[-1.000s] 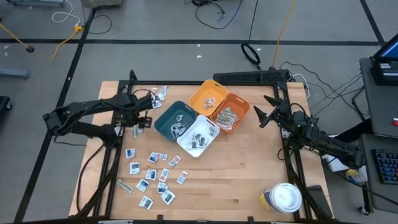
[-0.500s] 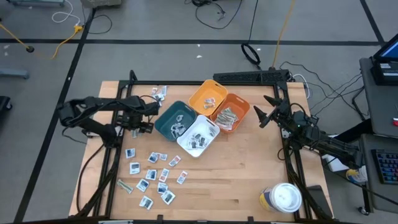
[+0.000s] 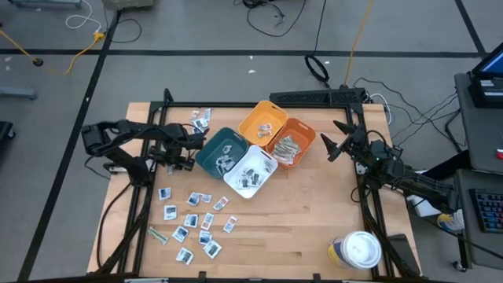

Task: Pick & Place First Aid Supplies
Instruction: Put the green bandage pack into the orange bin

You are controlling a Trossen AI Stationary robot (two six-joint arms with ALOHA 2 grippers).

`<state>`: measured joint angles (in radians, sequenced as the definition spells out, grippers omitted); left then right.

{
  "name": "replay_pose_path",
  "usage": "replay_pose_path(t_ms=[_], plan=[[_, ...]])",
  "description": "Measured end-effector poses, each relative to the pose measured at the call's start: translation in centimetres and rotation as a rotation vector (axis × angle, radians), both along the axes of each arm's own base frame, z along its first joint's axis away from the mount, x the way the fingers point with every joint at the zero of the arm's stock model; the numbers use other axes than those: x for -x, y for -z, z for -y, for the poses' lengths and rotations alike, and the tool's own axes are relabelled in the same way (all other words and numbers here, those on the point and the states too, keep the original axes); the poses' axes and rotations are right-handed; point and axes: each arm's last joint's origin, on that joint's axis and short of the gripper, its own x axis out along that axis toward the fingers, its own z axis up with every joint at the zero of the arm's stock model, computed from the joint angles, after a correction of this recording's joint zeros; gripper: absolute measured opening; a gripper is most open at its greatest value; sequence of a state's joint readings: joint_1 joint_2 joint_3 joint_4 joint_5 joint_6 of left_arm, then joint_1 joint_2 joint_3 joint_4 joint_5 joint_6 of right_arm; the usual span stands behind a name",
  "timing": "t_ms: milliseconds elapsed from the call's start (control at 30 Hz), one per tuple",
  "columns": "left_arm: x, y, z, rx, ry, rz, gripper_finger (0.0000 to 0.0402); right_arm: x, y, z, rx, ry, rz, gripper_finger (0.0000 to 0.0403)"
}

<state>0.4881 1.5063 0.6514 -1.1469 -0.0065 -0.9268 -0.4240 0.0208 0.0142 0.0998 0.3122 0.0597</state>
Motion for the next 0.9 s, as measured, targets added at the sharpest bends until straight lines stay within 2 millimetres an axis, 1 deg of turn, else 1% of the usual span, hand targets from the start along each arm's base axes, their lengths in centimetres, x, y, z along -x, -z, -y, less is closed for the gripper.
replay_pose_path(t_ms=[100,333,367,467,567,733,900], plan=[[0.0,0.1,0.0,0.005,-0.005,0.003,0.0142,0.0,0.0,0.0,0.0,0.0,0.0,0.0377],[0.1,0.8,0.5,0.048,-0.003,0.054,0.0019,0.0,0.0,0.0,0.0,0.0,0.0,0.0377],[0.1,0.8,0.6,0.049,0.001,0.055,0.001,0.0,0.0,0.0,0.0,0.0,0.0,0.0377],[0.3,0.5,0.7,0.037,-0.003,0.06,0.0008,0.0,0.0,0.0,0.0,0.0,0.0,0.0377],[0.5,-0.4,0.5,0.006,0.0,0.075,0.0003,0.0,0.0,0.0,0.0,-0.001,0.0,0.0377],[-0.6,-2.9,-0.4,-0.088,0.069,0.129,0.0002,0.0,0.0,0.0,0.0,0.0,0.0,0.0377],[-2.1,-5.8,-2.2,-0.177,0.122,0.187,0.0002,0.0,0.0,0.0,0.0,-0.001,0.0,0.0377]])
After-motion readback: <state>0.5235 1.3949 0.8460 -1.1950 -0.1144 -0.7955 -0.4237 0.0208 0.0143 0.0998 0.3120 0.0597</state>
